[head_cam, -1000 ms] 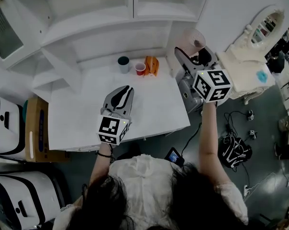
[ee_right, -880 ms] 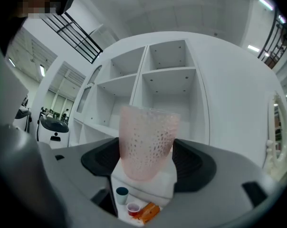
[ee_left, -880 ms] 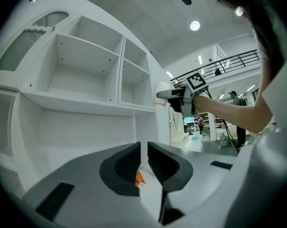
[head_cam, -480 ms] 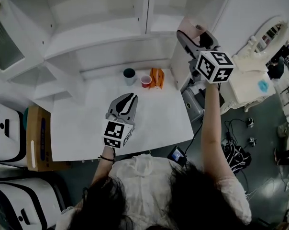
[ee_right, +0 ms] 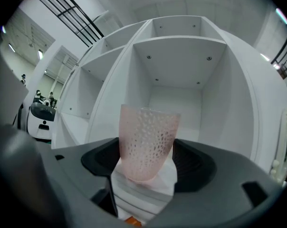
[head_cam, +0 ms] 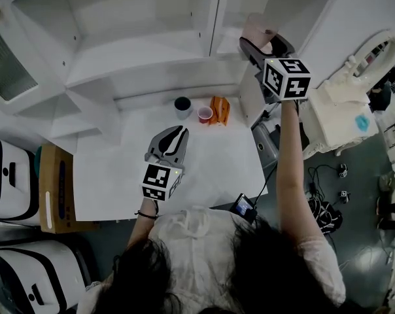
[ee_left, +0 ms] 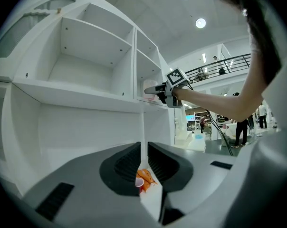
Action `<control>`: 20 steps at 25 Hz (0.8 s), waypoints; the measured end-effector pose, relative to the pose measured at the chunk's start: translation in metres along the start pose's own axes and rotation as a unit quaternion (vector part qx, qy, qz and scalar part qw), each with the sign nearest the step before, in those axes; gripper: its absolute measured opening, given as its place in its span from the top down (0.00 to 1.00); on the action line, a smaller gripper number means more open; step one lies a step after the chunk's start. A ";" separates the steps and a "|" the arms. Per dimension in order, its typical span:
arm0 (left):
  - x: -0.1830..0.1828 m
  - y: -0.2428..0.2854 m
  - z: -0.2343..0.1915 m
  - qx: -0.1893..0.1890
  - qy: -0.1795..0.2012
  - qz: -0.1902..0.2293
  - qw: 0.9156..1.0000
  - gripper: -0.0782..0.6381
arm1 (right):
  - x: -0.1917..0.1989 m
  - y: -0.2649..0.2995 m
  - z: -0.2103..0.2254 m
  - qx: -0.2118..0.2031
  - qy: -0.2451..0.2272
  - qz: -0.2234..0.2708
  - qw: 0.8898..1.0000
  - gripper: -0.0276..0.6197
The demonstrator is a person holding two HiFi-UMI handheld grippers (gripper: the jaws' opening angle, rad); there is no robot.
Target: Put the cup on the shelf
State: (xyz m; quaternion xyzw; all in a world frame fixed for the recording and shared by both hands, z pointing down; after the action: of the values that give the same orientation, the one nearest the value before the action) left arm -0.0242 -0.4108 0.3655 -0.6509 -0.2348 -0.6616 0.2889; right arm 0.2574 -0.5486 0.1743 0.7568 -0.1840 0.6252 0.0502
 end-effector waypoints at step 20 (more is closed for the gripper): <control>0.011 0.011 -0.022 -0.015 0.000 -0.016 1.000 0.83 | 0.015 0.024 -0.002 0.036 -0.042 -0.018 0.998 0.43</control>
State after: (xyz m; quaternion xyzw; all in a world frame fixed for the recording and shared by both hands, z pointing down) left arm -0.0326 -0.4349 0.3743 -0.6514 -0.2348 -0.6697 0.2683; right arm 0.2501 -0.5737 0.1854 0.7868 -0.1492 0.5983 0.0264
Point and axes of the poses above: the fingertips, and each gripper's own axes: y forward along the fingers, z to its right, x out of its underside, the point moved 8 cm from there along -y, backward along the fingers, and after that the axes turned 8 degrees about z, right-handed, at the moved point
